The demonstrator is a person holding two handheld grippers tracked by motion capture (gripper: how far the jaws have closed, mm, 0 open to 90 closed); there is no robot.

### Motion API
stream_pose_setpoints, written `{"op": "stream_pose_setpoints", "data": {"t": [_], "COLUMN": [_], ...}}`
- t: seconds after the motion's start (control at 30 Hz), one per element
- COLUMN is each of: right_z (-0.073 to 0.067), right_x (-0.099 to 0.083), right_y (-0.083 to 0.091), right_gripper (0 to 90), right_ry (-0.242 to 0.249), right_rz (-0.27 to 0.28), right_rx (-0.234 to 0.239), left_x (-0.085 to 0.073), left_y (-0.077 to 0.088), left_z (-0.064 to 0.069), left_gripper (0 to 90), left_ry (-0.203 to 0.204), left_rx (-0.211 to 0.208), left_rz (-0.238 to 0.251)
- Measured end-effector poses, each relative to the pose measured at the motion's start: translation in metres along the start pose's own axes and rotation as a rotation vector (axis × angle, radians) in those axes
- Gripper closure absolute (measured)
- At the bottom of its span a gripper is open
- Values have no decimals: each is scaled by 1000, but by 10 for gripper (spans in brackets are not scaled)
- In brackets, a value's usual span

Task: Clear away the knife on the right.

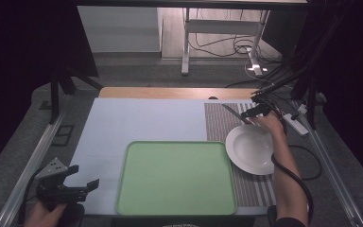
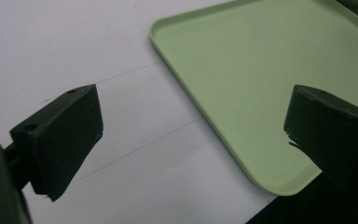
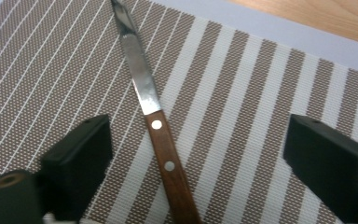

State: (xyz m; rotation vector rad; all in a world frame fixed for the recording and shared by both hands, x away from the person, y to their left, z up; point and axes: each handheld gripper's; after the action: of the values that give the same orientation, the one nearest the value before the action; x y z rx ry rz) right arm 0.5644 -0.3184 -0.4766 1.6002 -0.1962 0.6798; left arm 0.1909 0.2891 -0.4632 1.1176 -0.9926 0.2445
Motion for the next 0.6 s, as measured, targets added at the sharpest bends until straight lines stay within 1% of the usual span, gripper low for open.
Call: {"op": "stream_pose_setpoints", "data": {"t": [0.03,0.1,0.13,0.17,0.2,0.27,0.3,0.33,0.37,0.4,0.43,0.47,0.5,0.53,0.57,0.6], "right_z": [0,-3,-5,-7,-7,-8,-8,-8,-8,-7,-7,-6,-6,-5,-5,-5], "right_x": [0,1,1,1,0,0,-2,-3,-4,-4,-4,-5,-5,-6,-6,-4], "right_y": [0,-3,-5,-9,-11,-14,-19,-21,-22,-23,-23,-25,-25,-26,-26,-24], "right_gripper": [7,0,0,0,0,0,13,40,91,147,147,264,264,349,349,508], "right_ry": [0,1,4,14,25,29,46,53,61,63,63,64,64,64,64,73], "right_rz": [0,-20,-28,-46,-60,-70,-93,-95,-94,-100,-100,-120,-120,-125,-125,-127], "right_rx": [0,19,13,-5,-4,1,-3,-8,-15,-5,-5,18,18,46,46,58], "left_x": [0,0,0,0,0,0,0,0,0,0,0,0,0,0,0,0], "left_y": [0,0,0,0,0,0,0,0,0,0,0,0,0,0,0,0], "left_z": [0,-1,-1,-1,-1,-1,-1,-1,-1,-1,-1,-1,-1,-2,-2,-2], "left_gripper": [43,43,43,43,43,43,43,43,43,43,43,43,43,43,43,43], "left_ry": [1,3,3,4,4,3,2,2,2,4,4,6,8,10,10,10], "left_rx": [-1,-2,-3,-3,-3,-3,-3,-3,-3,-5,-5,-6,-7,-7,-8,-8], "left_rz": [0,0,1,2,1,1,0,0,-1,-1,-1,0,1,2,2,2]}}
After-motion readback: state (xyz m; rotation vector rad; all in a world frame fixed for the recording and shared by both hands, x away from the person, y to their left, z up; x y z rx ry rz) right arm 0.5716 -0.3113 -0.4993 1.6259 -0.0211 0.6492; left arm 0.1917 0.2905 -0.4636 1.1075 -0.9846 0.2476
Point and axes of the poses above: each handheld gripper's, and its own axes: y roughly backward along the jaws, x roughly out of its top, z roughly to its right, and after that the axes turned 7 degrees about -y, right-handed
